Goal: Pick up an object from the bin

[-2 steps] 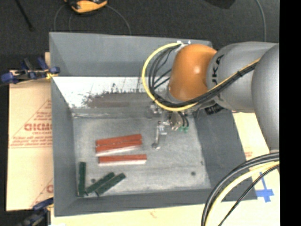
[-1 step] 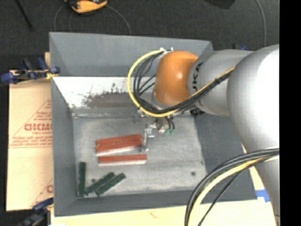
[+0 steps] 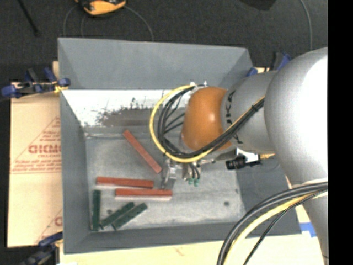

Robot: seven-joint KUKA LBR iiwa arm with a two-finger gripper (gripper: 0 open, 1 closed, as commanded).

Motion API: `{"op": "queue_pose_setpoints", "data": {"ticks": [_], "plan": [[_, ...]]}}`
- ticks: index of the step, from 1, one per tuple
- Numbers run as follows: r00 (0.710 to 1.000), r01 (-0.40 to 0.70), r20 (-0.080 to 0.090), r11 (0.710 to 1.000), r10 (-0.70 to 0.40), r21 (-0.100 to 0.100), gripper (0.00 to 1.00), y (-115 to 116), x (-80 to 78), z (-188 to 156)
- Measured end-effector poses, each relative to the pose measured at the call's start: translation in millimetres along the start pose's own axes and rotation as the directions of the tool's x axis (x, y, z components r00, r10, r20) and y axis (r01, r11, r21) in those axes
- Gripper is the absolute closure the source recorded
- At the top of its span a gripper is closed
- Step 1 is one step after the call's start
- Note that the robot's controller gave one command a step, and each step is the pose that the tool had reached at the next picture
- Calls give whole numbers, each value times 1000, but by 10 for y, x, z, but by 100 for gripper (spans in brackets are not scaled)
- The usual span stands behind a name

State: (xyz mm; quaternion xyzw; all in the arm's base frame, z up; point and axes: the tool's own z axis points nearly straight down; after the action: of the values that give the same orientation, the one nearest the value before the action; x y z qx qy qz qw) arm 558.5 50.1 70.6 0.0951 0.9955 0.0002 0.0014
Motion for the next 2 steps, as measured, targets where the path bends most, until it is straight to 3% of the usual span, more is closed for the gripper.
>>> {"op": "queue_pose_setpoints", "data": {"ticks": [1,2], "plan": [[1000,1,0,1000,-1,0,0,0,0,0],[1000,1,0,1000,-1,0,0,0,1,1]]}}
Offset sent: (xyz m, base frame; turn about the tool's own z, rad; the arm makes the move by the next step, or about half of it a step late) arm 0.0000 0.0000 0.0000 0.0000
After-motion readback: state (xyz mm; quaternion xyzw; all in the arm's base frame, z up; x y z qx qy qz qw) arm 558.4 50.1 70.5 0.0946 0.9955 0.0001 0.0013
